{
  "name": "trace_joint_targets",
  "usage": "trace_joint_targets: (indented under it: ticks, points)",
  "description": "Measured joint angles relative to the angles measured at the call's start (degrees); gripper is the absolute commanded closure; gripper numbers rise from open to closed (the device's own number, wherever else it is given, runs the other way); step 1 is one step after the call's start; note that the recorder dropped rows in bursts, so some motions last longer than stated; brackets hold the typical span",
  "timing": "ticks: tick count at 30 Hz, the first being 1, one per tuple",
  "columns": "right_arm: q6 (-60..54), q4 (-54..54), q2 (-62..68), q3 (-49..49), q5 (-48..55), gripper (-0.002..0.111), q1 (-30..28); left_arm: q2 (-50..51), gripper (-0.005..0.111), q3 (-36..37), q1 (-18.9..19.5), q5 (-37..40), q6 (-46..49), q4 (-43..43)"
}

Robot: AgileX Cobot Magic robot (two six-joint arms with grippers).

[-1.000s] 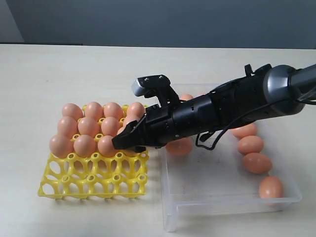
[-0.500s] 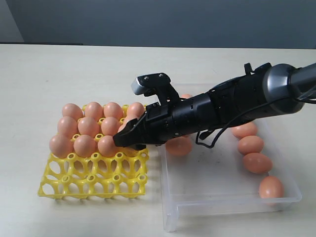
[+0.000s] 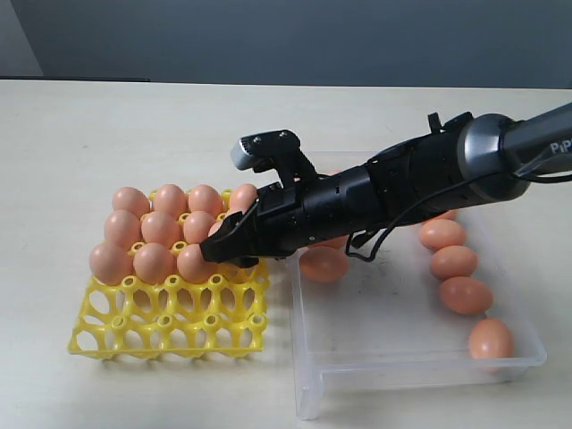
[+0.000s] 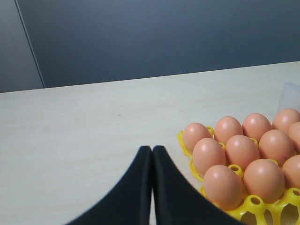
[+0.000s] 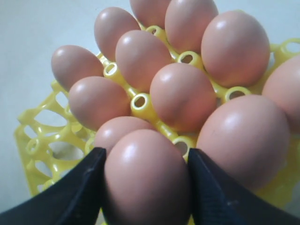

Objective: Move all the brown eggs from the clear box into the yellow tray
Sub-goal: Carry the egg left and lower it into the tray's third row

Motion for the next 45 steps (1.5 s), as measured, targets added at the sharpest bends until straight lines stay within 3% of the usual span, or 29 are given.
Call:
trace_joint_targets:
  ticks: [3,5,32,38,45]
  points:
    - [0.0,0.0,0.0,0.0,0.0,0.071,0.0,0.0,0.106,0.0,0.0,0.0,0.0,0.0]
    - [0.0,0.0,0.0,0.0,0.4,0.065,0.0,0.0,0.106,0.0,0.0,0.0,0.0,0.0]
    - [2.36,-6.0,0.0,0.0,0.96,0.065,0.0,0.0,0.106,0.0,0.0,0.0,0.0,0.0]
    - [4.44,-8.32,0.0,-0.13,0.75,0.054,0.0,0.0,0.106,0.0,0.0,0.0,0.0,0.0]
    - [4.69,-8.64,0.0,-0.13,1.25,0.054,0.0,0.0,0.106,0.0,0.0,0.0,0.0,0.0]
